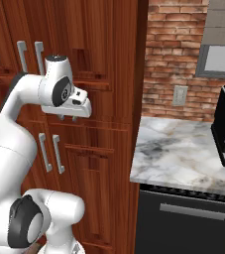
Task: Navigate to the toaster oven.
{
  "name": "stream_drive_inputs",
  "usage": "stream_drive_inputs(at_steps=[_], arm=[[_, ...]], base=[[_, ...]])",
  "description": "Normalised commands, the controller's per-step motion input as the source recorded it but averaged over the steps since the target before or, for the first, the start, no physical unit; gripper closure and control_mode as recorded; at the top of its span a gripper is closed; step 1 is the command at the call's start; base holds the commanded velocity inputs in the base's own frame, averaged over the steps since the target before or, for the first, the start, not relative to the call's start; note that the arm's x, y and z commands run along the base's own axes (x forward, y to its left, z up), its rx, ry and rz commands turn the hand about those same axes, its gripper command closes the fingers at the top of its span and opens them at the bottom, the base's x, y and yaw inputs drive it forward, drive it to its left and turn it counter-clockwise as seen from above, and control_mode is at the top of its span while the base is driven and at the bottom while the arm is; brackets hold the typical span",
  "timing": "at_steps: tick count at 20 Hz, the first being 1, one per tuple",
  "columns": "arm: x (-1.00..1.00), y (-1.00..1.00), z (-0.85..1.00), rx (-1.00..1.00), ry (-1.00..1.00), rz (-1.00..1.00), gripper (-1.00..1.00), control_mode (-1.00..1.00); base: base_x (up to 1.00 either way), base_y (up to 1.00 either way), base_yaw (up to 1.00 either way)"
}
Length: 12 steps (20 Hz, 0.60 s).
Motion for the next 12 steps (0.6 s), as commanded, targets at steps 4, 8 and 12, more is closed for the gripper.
stream_drive_inputs(at_steps=[4,8,12], arm=[[-0.27,0.00,0.00,0.00,-0.01,0.00,-1.00,-1.00],[-0.86,0.00,0.00,0.00,-0.10,0.00,-1.00,-1.00],[-0.98,0.00,0.13,0.00,-0.12,0.00,-1.00,-1.00]], base=[[0.00,0.00,0.00],[0.00,0.00,0.00],[0.00,0.00,0.00]])
